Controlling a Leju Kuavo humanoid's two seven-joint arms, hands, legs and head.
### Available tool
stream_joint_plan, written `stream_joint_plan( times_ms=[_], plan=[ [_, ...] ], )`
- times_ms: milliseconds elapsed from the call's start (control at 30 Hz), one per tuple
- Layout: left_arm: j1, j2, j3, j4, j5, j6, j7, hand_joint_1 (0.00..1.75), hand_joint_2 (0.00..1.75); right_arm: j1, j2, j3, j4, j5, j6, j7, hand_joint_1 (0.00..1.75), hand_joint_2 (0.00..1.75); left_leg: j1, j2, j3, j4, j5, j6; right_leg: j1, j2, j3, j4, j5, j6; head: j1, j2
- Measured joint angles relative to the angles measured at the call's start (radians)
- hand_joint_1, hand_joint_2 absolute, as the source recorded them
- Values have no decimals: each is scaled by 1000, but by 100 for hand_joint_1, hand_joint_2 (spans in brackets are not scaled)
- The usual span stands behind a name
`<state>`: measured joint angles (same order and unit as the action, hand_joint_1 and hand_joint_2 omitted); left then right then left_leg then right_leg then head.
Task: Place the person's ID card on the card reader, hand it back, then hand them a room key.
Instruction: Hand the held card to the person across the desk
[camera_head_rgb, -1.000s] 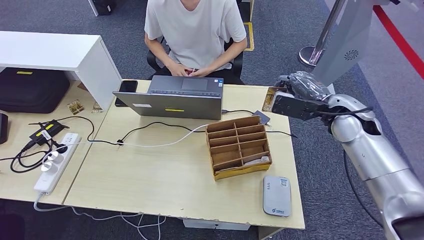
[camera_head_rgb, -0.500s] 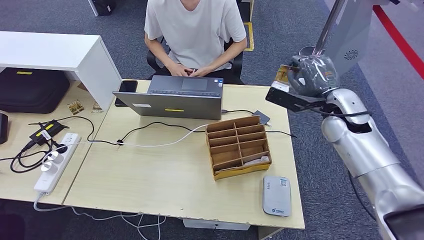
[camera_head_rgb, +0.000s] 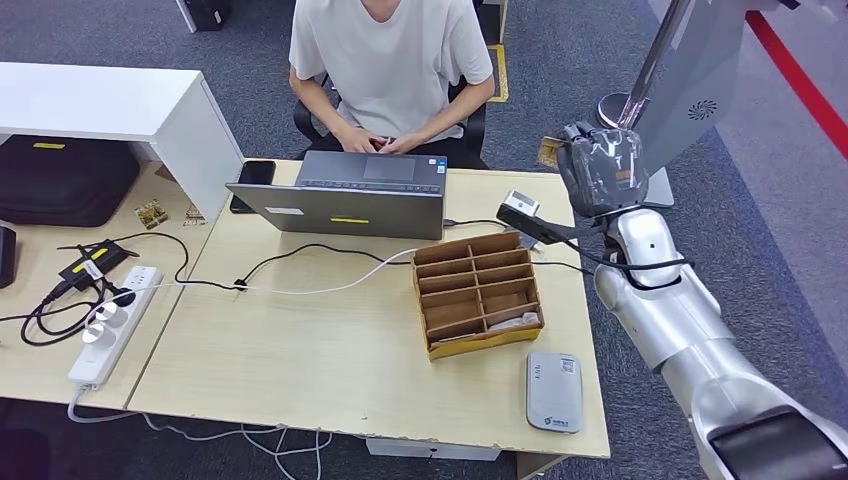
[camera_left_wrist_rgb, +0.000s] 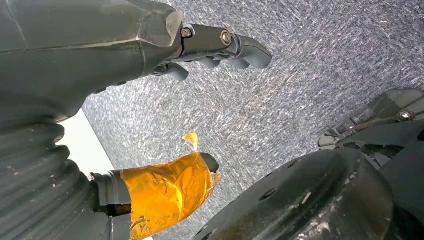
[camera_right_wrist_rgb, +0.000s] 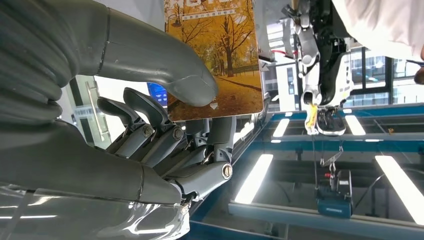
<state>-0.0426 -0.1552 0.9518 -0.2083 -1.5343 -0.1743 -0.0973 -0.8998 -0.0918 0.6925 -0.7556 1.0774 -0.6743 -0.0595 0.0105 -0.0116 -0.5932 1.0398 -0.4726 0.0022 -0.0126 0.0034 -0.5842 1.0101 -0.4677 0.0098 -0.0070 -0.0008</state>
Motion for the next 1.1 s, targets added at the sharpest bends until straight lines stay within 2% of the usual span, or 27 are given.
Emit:
stream_joint_plan(
  times_ms=[267, 600, 1100],
  plan=[
    [0, 0, -10, 0, -10, 0, 0, 0, 175, 14, 41, -21, 34, 48, 9, 6, 175, 175, 0, 0, 0, 0, 0, 0, 0, 0, 0, 0, 0, 0, 0, 0],
    [-1, 0, -31, 0, -26, -9, 0, 0, 175, -27, 130, -23, 120, 130, 63, 53, 175, 175, 0, 0, 0, 0, 1, -1, 0, 0, -1, 1, 0, 0, 0, 0],
    [-1, 1, -46, 0, -30, -17, -3, 0, 175, -103, 191, -23, 199, 151, 87, 62, 175, 175, 0, 0, 0, 0, 1, -1, 0, 0, -1, 1, 0, 0, 0, 0]
  ],
)
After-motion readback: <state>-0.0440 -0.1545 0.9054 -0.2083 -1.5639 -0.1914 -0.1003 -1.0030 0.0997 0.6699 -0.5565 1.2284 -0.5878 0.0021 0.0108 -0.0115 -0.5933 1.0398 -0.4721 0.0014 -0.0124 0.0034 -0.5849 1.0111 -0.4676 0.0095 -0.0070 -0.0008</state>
